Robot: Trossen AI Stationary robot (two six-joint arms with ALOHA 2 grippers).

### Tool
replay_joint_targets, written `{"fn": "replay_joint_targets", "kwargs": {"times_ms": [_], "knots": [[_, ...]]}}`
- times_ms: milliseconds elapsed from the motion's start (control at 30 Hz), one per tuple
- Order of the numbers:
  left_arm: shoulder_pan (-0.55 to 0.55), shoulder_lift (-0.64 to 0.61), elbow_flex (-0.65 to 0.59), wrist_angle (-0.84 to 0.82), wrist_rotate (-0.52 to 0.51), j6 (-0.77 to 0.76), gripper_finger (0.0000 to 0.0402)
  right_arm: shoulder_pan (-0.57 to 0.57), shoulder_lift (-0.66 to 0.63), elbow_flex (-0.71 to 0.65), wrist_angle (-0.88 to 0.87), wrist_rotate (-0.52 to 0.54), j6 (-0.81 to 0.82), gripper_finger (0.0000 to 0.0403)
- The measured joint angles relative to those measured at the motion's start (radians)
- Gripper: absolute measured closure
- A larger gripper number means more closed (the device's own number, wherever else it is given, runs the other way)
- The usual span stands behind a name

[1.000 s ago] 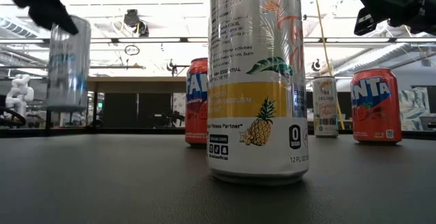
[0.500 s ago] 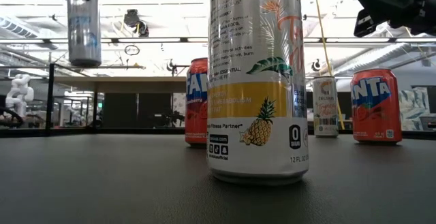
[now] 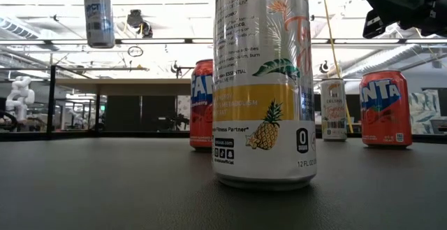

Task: Place canned beverage on shelf
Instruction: Put the left white-blue soda can on the shelf

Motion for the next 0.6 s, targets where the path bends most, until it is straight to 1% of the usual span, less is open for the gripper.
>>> {"fn": "replay_joint_targets", "kwargs": {"times_ms": [133, 300, 467, 533, 600], "knots": [[0.100, 0.047, 0.021, 0.030, 0.016, 0.087, 0.0148, 0.000, 0.000, 0.000, 0.000, 0.000, 0.000, 0.0403], [0.251, 0.124, 0.033, 0.077, 0.094, 0.177, 0.0148, 0.000, 0.000, 0.000, 0.000, 0.000, 0.014, 0.0403], [0.400, 0.204, 0.033, 0.093, 0.211, 0.207, 0.0148, 0.000, 0.000, 0.000, -0.001, 0.000, 0.030, 0.0403], [0.440, 0.230, 0.033, 0.094, 0.233, 0.212, 0.0148, 0.000, 0.000, 0.000, -0.002, 0.000, 0.030, 0.0403], [0.478, 0.248, 0.033, 0.117, 0.234, 0.237, 0.0148, 0.000, 0.000, 0.000, -0.004, 0.000, 0.030, 0.0403]]}}
